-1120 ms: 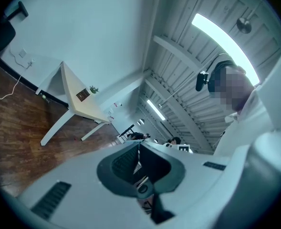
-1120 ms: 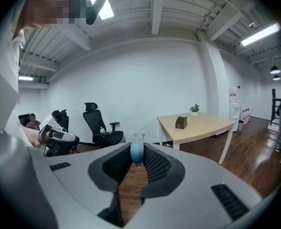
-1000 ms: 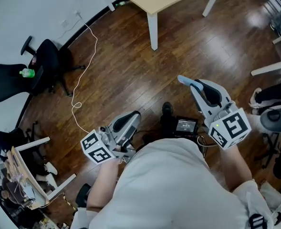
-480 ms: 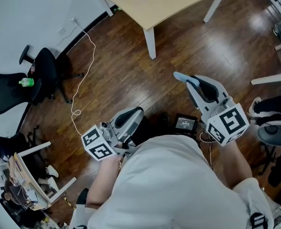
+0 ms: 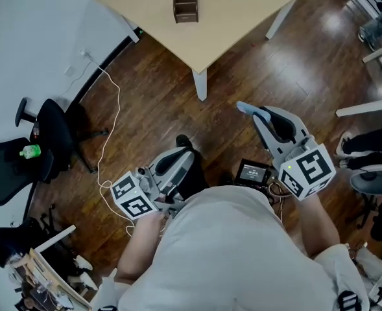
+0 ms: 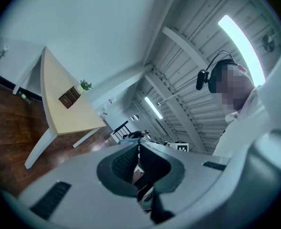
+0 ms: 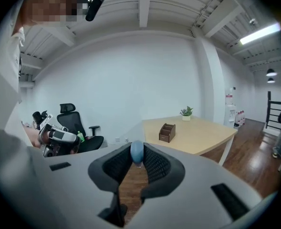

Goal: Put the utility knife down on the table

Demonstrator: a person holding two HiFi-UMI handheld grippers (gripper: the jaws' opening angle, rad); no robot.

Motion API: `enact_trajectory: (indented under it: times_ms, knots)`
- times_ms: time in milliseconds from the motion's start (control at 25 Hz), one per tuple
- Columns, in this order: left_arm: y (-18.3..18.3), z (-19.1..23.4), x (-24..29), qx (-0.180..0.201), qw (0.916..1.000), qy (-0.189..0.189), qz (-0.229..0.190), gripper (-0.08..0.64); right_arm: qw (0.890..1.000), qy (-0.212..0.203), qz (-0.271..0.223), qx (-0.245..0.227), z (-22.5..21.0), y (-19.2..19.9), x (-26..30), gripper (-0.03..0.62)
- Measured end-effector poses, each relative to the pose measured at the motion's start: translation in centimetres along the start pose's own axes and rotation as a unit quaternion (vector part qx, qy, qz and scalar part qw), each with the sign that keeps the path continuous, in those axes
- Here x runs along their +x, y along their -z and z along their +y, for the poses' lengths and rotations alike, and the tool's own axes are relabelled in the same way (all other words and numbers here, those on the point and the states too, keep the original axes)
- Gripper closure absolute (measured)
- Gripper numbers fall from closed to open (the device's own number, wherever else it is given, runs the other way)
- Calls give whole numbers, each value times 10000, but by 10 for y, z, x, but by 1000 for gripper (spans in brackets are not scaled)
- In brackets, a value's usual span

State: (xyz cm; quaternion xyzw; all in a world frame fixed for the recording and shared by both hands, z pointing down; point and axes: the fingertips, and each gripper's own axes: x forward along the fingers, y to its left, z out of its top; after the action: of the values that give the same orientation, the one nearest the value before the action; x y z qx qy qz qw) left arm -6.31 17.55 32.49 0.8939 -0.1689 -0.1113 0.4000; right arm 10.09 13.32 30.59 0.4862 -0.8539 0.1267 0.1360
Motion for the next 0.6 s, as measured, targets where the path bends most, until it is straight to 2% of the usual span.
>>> enact_trajectory:
  times_ms: [160, 360, 600]
  knots:
    - [-52, 32, 6, 29, 9994, 265, 213, 557, 9995, 308, -7, 43, -10, -27, 42, 522]
    - [-104, 68, 4, 25, 9985, 422, 348, 557, 9984, 554, 37, 129, -15, -49, 90, 522]
    - [-131, 94, -3, -57, 9979, 486, 432, 557, 9972, 710, 106, 189, -14, -59, 121, 522]
